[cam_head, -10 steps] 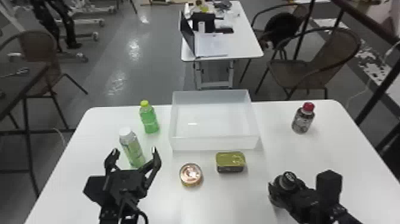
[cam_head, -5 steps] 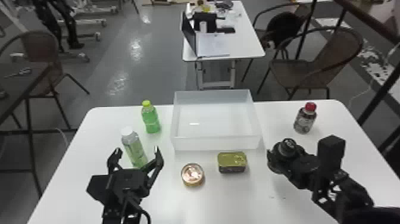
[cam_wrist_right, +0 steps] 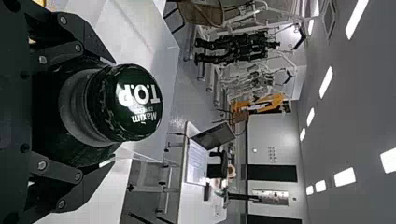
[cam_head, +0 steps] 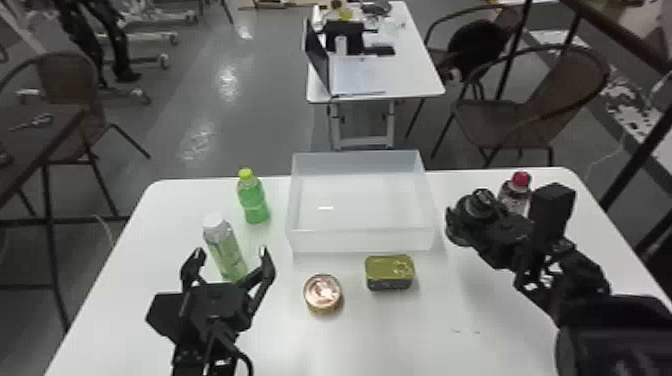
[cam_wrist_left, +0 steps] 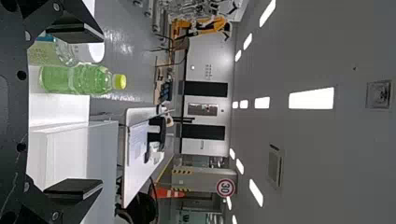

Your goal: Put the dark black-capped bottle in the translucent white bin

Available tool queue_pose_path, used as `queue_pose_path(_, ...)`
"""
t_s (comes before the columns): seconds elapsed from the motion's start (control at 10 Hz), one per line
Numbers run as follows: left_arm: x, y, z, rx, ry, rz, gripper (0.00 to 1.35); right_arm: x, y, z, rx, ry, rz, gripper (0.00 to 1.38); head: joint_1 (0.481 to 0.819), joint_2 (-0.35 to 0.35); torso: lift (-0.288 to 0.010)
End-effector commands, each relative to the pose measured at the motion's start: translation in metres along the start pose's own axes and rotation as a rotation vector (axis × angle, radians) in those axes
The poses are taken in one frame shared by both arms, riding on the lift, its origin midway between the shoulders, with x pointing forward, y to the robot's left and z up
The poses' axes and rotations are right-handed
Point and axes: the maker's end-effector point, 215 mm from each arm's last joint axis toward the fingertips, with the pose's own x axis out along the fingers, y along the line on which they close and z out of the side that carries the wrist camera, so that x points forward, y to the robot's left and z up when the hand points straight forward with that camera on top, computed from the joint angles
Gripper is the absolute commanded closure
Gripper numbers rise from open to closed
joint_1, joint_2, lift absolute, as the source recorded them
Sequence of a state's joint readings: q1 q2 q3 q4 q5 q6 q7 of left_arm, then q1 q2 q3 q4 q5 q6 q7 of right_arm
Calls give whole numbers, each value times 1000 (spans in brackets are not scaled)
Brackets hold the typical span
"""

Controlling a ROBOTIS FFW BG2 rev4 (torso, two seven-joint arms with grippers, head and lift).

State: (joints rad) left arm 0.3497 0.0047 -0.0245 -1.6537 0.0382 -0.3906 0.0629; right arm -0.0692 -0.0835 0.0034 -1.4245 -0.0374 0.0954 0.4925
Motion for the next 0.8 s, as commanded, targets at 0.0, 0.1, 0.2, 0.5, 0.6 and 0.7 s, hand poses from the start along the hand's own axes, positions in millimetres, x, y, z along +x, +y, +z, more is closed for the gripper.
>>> queue_pose_path(0.0, 1, -1, 0, -1, 0, -1, 196, 18, -8, 7, -3, -23, -3, 754, 695, 76, -16)
queue_pose_path(0.1, 1, -2, 1, 0, -2, -3, 196, 29, -9, 9, -4, -38, -3, 754, 695, 75, -16)
queue_pose_path(0.2, 1, -1, 0, 0, 0, -4, 196, 40, -11, 14, -10, -55, -2, 754, 695, 76, -16)
queue_pose_path(0.5, 3, -4, -1, 5, 3, -17, 196, 74, -15, 36, -10, -101, 0, 754, 695, 84, -16)
queue_pose_path(0.6, 4, -5, -2, 1, 6, -22, 196, 84, -16, 42, 16, -121, 4, 754, 695, 86, -16)
queue_pose_path(0.7, 4, -6, -2, 2, 6, -24, 196, 92, -14, 46, 27, -127, 14, 753, 695, 88, -16)
